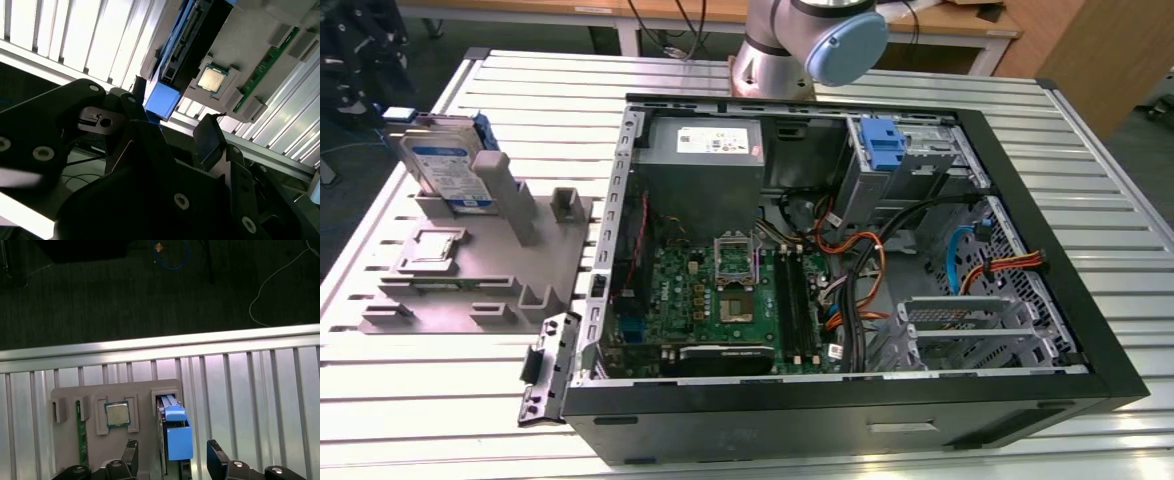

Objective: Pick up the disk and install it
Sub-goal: 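Pick up the disk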

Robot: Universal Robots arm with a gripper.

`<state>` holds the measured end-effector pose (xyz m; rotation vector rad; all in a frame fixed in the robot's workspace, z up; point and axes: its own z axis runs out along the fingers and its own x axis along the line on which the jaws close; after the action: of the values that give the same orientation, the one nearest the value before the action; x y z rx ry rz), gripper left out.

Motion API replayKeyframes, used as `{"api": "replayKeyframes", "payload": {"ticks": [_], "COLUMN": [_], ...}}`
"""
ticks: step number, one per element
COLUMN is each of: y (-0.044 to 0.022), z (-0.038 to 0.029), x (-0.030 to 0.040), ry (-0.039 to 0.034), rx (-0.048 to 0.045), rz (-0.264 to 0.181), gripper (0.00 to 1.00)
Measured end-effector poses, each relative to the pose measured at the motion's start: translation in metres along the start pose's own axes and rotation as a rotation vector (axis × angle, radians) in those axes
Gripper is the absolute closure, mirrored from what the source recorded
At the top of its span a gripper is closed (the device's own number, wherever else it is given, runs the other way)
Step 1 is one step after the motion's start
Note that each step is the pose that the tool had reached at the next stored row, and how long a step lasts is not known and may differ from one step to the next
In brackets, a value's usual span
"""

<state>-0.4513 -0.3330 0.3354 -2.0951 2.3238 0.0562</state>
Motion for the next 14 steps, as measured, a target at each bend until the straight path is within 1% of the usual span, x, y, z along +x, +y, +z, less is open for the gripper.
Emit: {"api": "replayKeyframes", "payload": {"ticks": [2, 3, 4, 8, 14], "y": [0.0000, 0.0001, 0.0002, 0.0017, 0.0019], "z": [0.0014, 0.0025, 0.0036, 0.0083, 0.0087], "x": [0.0001, 0.0000, 0.0001, 0.0005, 0.0005], "ry": [-0.0141, -0.0189, -0.0200, -0.0206, -0.0210], "rx": [-0.0014, -0.0017, -0.0019, -0.0027, -0.0027], "rz": [0.000, 0.000, 0.000, 0.000, 0.000], "gripper": [0.35, 0.35, 0.35, 0.35, 0.35]}}
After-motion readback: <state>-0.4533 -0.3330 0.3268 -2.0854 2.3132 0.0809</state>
